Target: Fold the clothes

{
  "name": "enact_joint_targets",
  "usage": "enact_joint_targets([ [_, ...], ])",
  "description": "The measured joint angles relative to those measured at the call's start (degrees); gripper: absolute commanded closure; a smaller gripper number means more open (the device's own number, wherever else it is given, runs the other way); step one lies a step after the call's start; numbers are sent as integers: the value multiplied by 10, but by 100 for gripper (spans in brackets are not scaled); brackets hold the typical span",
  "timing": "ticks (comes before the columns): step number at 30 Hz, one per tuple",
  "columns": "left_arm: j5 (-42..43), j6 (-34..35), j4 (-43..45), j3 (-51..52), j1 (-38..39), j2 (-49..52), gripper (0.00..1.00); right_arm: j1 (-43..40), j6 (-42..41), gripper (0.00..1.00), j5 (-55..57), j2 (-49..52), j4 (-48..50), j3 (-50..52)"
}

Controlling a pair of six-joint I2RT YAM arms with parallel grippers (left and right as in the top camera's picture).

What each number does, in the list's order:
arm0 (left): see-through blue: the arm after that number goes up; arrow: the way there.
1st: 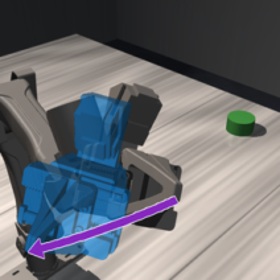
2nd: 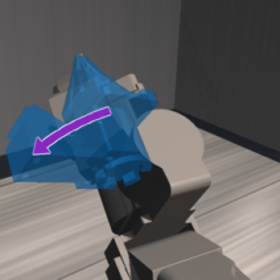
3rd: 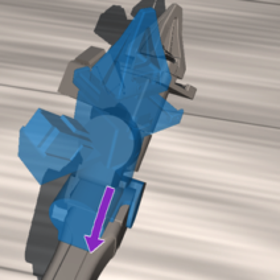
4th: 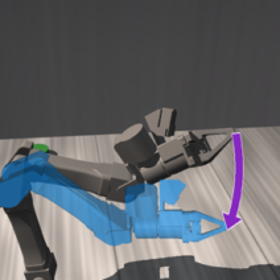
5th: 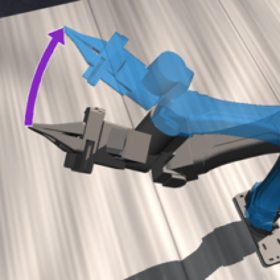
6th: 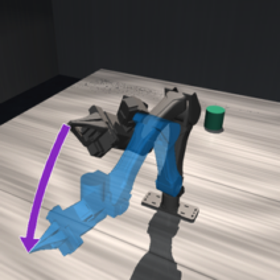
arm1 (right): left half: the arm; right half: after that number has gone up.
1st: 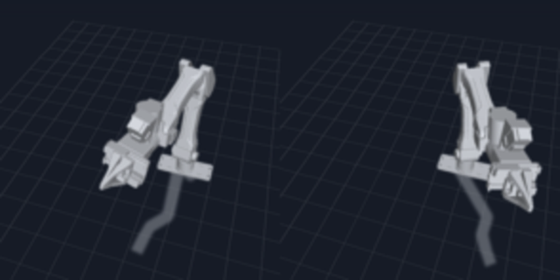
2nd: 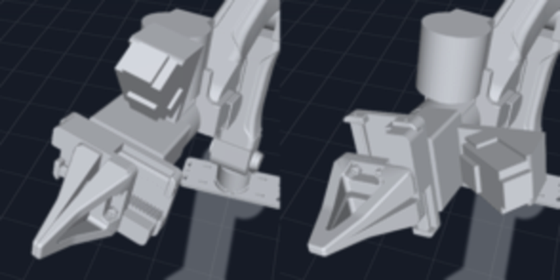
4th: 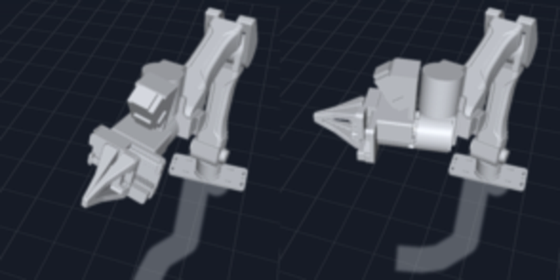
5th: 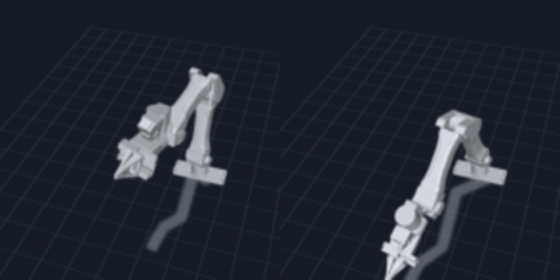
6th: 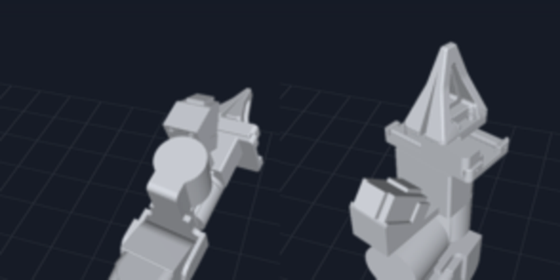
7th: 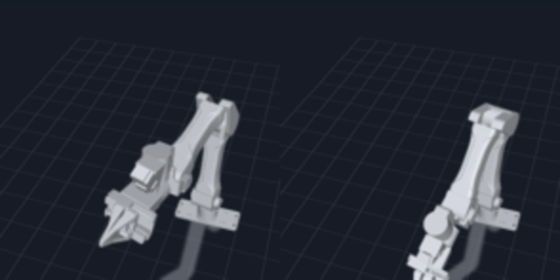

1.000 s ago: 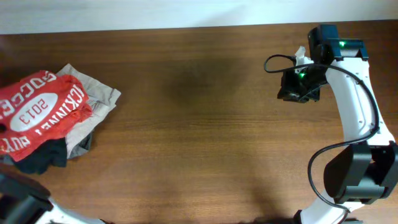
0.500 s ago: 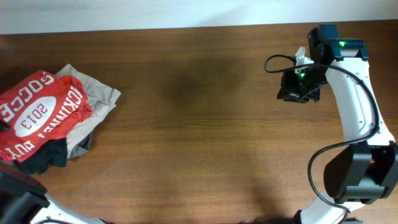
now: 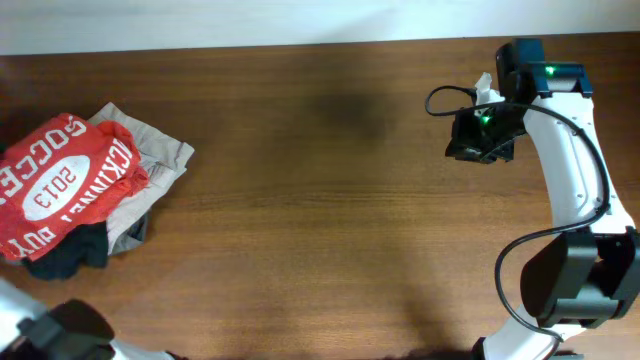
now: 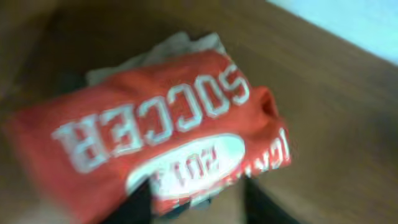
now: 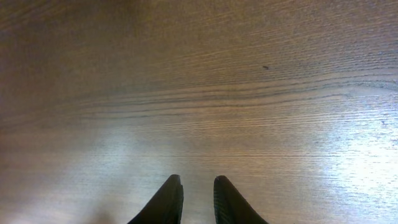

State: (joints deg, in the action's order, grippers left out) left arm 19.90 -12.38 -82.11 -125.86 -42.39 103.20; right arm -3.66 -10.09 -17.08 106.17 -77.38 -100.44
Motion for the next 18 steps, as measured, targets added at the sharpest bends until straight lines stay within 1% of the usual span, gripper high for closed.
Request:
enact_joint_targets([
  [2,-30,21,66,58,33,10,99,0,0,78,-2,0,0,0],
  [6,-117,82,185,185,89,51,100,0,0,78,-19,0,0,0],
  [8,-148,107,231,242,103,77,100,0,0,78,-27,0,0,0],
  [11,-177,142,282,287,110,102,100,0,0,78,-34,0,0,0],
  [15,-189,164,298,293,112,105,99,0,0,78,-39,0,0,0],
  [18,-189,172,279,282,112,105,89,0,0,78,-39,0,1,0],
])
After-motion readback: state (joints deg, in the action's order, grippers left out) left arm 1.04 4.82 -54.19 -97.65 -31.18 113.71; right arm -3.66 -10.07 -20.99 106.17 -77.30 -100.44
